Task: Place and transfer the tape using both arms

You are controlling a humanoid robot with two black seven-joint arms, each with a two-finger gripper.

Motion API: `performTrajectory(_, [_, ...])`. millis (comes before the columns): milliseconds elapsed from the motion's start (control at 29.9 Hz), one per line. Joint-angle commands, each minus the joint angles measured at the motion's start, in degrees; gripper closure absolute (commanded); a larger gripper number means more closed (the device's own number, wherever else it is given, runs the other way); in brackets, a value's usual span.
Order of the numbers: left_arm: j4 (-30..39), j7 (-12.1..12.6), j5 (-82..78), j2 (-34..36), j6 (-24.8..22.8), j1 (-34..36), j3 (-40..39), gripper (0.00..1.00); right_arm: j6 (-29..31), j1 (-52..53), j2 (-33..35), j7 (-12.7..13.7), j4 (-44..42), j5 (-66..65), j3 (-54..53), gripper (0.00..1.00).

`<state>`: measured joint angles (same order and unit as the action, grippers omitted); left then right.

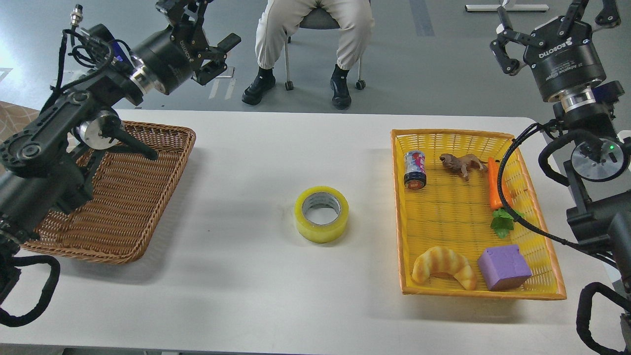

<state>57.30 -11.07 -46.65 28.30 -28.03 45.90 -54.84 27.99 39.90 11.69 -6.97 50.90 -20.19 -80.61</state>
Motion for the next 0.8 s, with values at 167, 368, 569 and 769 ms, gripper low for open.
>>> performTrajectory(167, [11.86, 0.08, -19.78, 4.4, 0.03, -2.92, 1.66, 0.02, 0.01, -4.48, 0.52, -0.5, -0.1, 0.16, -0.86, 0.0])
performTrajectory(368, [19.07, 0.17, -36.03, 8.53, 2.98, -3.01, 9.74, 0.02, 0.01, -7.03, 0.52, -0.77, -0.45, 0.16, -2.53, 0.0])
performTrajectory(569, [22.42, 0.7, -50.71, 8.53, 4.03, -3.1, 14.31, 0.02, 0.01, -8.96, 0.52, -0.85, -1.33, 0.15, -4.2, 0.0])
performTrajectory(769, [22.5, 6.04, -63.2, 7.65, 4.04, -3.8, 18.8, 0.02, 0.01, -10.63, 0.52, -0.94, -1.33, 0.15, -4.29, 0.0])
